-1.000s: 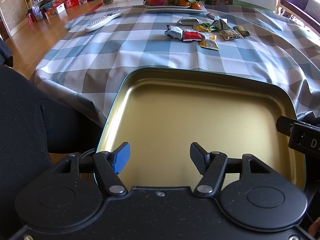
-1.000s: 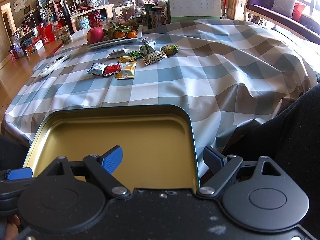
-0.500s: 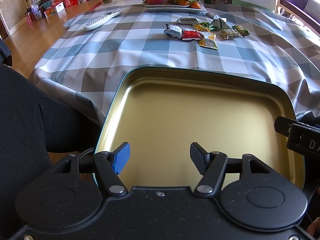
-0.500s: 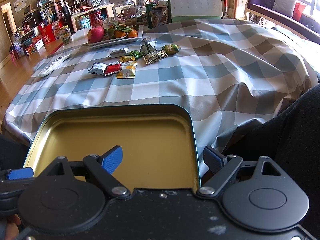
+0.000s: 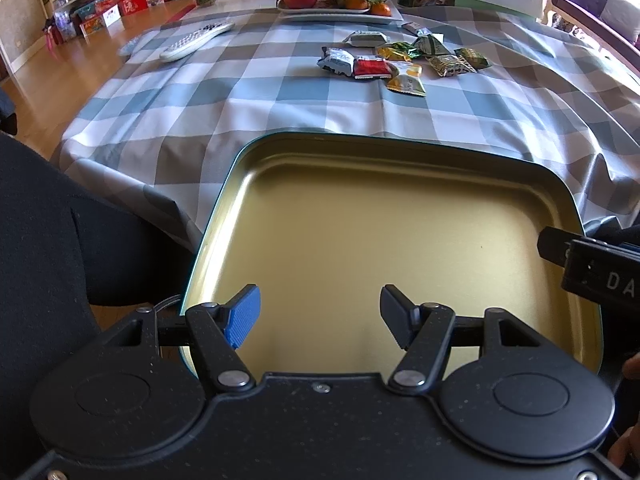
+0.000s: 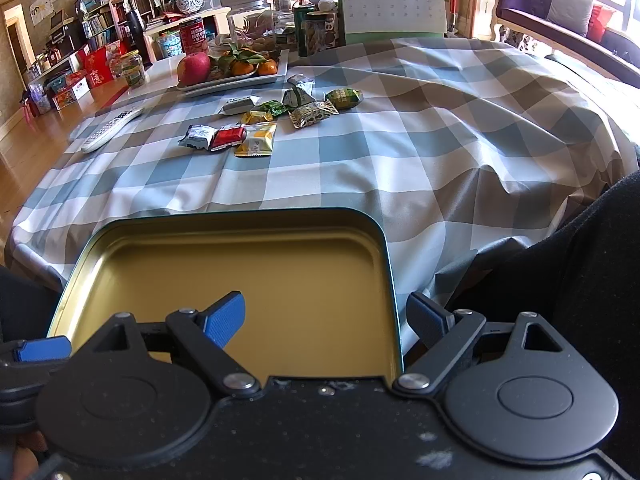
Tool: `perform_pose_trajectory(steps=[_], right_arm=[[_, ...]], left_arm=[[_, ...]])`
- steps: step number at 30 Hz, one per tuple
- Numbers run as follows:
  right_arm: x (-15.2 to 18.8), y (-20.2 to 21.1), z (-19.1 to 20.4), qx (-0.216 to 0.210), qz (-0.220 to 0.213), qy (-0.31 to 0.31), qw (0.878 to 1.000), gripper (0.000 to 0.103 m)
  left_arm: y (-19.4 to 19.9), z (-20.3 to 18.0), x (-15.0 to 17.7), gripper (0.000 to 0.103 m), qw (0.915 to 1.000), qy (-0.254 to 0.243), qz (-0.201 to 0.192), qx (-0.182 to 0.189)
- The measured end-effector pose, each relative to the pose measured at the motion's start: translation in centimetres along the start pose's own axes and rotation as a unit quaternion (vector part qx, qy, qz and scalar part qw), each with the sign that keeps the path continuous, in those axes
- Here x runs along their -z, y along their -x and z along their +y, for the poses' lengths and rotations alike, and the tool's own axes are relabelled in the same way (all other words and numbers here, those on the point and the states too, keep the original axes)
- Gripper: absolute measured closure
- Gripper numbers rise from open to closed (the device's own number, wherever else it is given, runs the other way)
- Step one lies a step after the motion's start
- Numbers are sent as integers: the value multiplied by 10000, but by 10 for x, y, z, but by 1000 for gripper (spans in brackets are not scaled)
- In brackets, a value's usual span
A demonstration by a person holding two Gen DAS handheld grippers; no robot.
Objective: Organize snacks
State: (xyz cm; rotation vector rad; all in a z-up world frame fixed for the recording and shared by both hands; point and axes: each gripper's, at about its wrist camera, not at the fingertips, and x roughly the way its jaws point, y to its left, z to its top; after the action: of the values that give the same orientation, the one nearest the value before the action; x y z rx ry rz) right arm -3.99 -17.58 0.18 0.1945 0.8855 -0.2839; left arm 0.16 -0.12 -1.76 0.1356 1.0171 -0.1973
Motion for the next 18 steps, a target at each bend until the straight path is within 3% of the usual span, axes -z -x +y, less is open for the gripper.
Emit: perform_pose_trajectory(steps=[4, 10, 18], right_arm=[[0, 0, -1, -52, 53, -38, 10000, 11], [-4, -3, -4, -186, 254, -131, 9994, 11], [-25, -8, -11, -329, 486, -368, 9976, 11]], left_arm=[[2, -3, -2, 36, 9999, -113, -33, -84], [5, 6, -12, 36, 9998, 96, 120, 96], [-5, 22, -52, 36, 9992, 246, 292, 124]])
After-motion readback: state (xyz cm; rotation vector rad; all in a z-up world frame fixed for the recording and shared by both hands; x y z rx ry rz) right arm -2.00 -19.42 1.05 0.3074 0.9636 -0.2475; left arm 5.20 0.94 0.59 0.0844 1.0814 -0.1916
